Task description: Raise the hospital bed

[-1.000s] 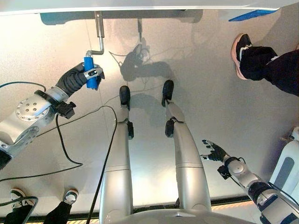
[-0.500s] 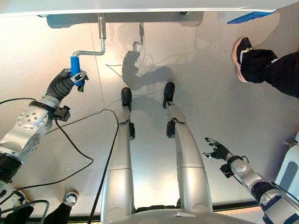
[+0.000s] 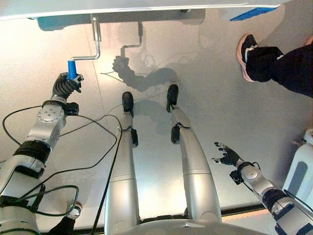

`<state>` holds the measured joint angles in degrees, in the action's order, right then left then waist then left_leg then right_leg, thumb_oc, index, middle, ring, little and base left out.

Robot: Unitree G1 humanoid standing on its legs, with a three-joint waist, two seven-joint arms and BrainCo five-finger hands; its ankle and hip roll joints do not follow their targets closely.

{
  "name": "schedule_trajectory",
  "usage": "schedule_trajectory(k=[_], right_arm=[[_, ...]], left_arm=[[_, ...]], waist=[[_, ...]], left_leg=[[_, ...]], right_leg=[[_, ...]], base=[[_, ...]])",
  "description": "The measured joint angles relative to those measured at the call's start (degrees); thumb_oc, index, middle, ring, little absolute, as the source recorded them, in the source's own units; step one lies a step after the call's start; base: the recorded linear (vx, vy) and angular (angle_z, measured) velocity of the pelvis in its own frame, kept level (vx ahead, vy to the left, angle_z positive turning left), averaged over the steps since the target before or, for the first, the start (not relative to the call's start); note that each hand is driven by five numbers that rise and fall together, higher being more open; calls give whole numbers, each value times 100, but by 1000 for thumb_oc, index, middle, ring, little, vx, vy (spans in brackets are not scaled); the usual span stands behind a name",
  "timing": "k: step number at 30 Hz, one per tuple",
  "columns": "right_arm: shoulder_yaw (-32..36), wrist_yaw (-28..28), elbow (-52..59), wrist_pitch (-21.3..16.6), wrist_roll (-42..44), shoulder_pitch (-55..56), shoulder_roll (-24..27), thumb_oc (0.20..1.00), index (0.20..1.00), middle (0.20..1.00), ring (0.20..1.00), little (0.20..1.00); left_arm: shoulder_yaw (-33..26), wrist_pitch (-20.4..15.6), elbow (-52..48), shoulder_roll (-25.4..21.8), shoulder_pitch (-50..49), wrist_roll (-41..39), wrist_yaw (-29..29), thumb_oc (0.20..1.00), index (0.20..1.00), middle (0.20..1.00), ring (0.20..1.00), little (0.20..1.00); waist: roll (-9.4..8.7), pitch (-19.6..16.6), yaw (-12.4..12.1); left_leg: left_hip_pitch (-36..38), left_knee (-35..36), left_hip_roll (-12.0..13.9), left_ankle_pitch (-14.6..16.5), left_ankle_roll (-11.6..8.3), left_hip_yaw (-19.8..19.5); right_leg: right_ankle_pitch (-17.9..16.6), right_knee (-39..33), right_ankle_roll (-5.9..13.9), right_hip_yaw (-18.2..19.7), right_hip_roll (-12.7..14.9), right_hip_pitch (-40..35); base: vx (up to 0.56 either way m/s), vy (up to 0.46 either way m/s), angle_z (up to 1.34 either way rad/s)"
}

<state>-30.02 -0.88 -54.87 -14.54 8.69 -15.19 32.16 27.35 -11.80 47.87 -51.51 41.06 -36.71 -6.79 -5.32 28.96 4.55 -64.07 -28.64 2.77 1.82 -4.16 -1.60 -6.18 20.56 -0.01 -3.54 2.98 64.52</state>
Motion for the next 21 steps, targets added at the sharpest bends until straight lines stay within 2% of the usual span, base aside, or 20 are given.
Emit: schedule_trajectory(k=[1, 2, 4, 5, 8, 9, 15, 21], right_arm=[[-14, 4, -29, 3, 19, -28, -33, 1000, 1000, 1000, 1000, 1000], [-16, 2, -91, 17, 55, -68, -60, 1000, 1000, 1000, 1000, 1000], [-26, 5, -114, 25, 128, -113, -90, 1000, 1000, 1000, 1000, 1000], [-49, 2, -189, 43, 162, -161, -122, 1000, 1000, 1000, 1000, 1000], [-206, -1, -176, 89, 240, -308, -209, 1000, 1000, 1000, 1000, 1000], [-268, -5, -211, 112, 291, -337, -217, 1000, 1000, 1000, 1000, 1000], [-391, -11, -237, 139, 380, -389, -235, 1000, 1000, 1000, 1000, 1000], [-424, -15, -266, 142, 432, -384, -244, 1000, 1000, 1000, 1000, 1000]], left_arm=[[76, 33, 258, 56, 256, 103, -8, 200, 200, 200, 200, 200], [144, 66, 475, 114, 398, 195, -7, 200, 200, 200, 200, 200], [143, 152, 843, 227, 715, 306, -23, 200, 200, 200, 200, 200], [192, 176, 1375, 423, 1042, 429, -30, 200, 200, 200, 200, 200], [338, 430, 1870, 556, 1446, 622, -31, 200, 200, 200, 200, 200], [359, 501, 2092, 679, 1626, 625, -33, 200, 200, 200, 200, 200], [377, 614, 2274, 761, 1887, 790, -52, 200, 200, 200, 200, 200], [431, 612, 2269, 849, 2058, 899, -127, 200, 200, 200, 200, 200]], waist=[[-38, -5, 100], [-49, -11, 59], [-104, -15, 168], [-130, -21, 132], [-247, -52, 310], [-252, -54, 275], [-272, -47, 401], [-278, -50, 428]], left_leg=[[-19, -10, 8, 4, -4, 9], [-33, -10, 15, 6, -6, 8], [-101, -31, 34, 9, -9, 27], [-115, -34, 39, 11, -9, 58], [-187, -129, 100, 64, -12, 146], [-235, -190, 107, 95, -14, 145], [-415, -317, 152, 136, -46, 148], [-670, -571, 208, 207, -60, 159]], right_leg=[[-12, -26, 2, 7, -14, 17], [-27, -44, 6, 9, -23, 21], [-61, -89, 22, 35, -53, 71], [-94, -129, 6, 62, -75, 75], [-115, -108, 7, 128, -134, 171], [-115, -77, 5, 148, -152, 215], [-106, 46, -8, 163, -202, 415], [-113, 208, 2, 242, -271, 682]], base=[[22, 17, -8], [26, 13, -5], [34, 9, -7], [22, -3, -9], [38, -38, -15], [17, -26, -14], [25, -31, -3], [9, -35, -5]])
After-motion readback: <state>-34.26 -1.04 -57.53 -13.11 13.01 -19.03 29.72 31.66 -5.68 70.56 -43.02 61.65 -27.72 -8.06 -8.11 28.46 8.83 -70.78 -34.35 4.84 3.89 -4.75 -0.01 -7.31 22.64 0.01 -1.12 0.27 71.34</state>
